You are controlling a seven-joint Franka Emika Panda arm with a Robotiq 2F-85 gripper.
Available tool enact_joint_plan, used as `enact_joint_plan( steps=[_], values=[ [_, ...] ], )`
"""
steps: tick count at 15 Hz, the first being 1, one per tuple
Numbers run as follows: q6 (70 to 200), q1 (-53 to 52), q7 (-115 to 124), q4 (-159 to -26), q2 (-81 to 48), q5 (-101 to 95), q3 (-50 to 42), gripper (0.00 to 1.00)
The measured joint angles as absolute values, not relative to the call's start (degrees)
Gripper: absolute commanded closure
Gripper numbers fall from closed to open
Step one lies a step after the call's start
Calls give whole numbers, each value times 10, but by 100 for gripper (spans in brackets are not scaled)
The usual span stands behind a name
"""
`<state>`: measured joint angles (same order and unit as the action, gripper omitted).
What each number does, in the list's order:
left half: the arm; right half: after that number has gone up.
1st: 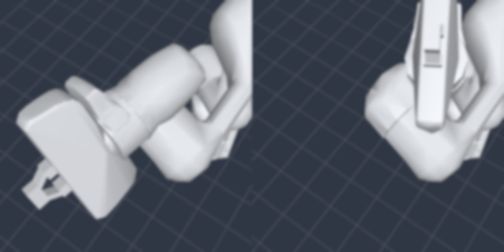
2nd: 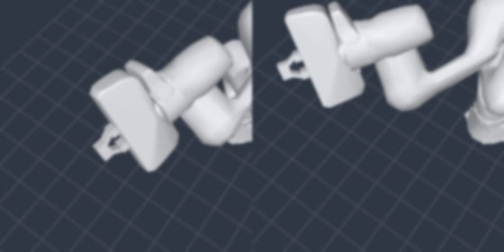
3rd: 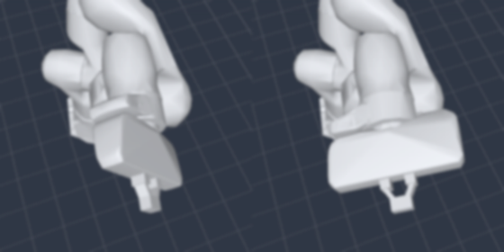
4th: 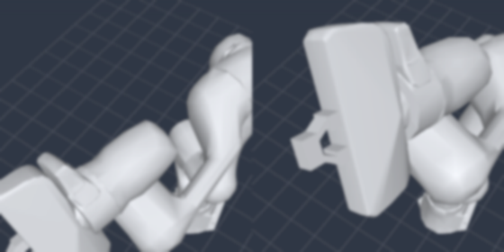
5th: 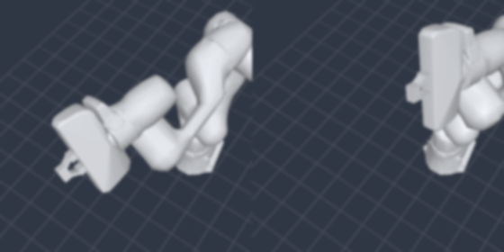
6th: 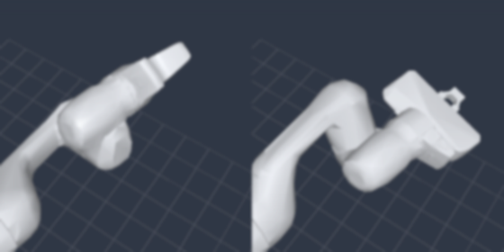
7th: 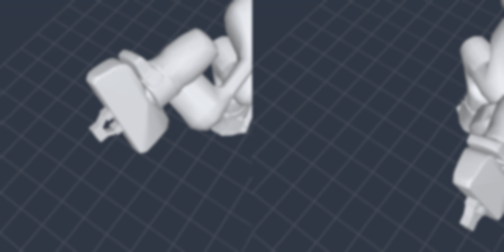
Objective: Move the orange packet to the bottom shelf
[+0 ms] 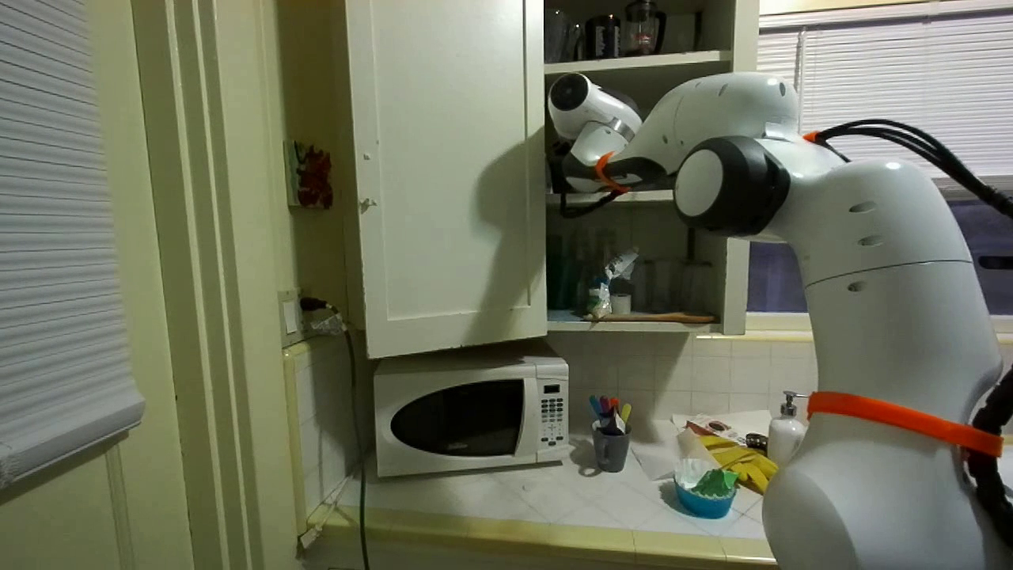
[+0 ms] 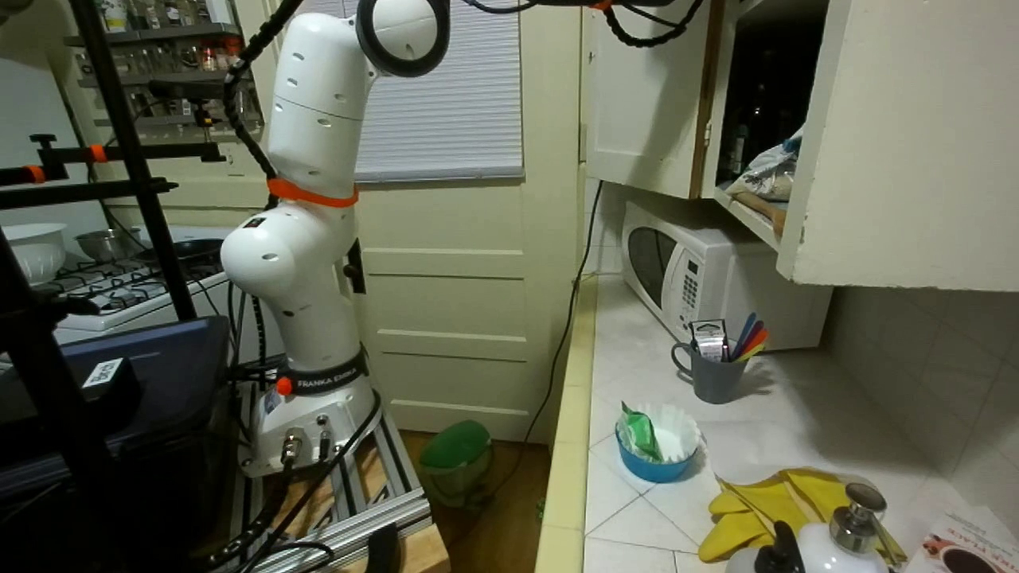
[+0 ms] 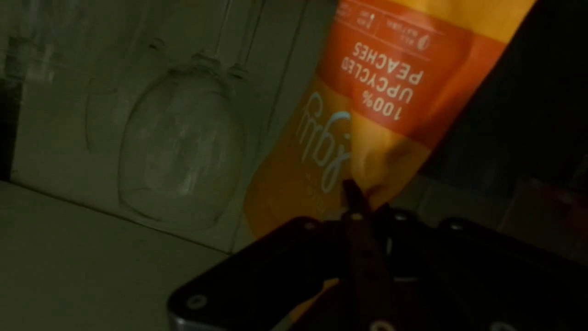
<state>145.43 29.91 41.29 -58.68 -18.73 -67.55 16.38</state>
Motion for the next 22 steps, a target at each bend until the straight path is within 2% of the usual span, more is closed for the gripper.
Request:
enact_joint_plan(
  steps=[7,14,22],
  values=[
    [1469,321,447,-676,-116,-675,149,99],
    [1554,349,454,-777,-27,-653,144,99],
    [1667,358,399,-921,55,-499,123,99]
  ],
)
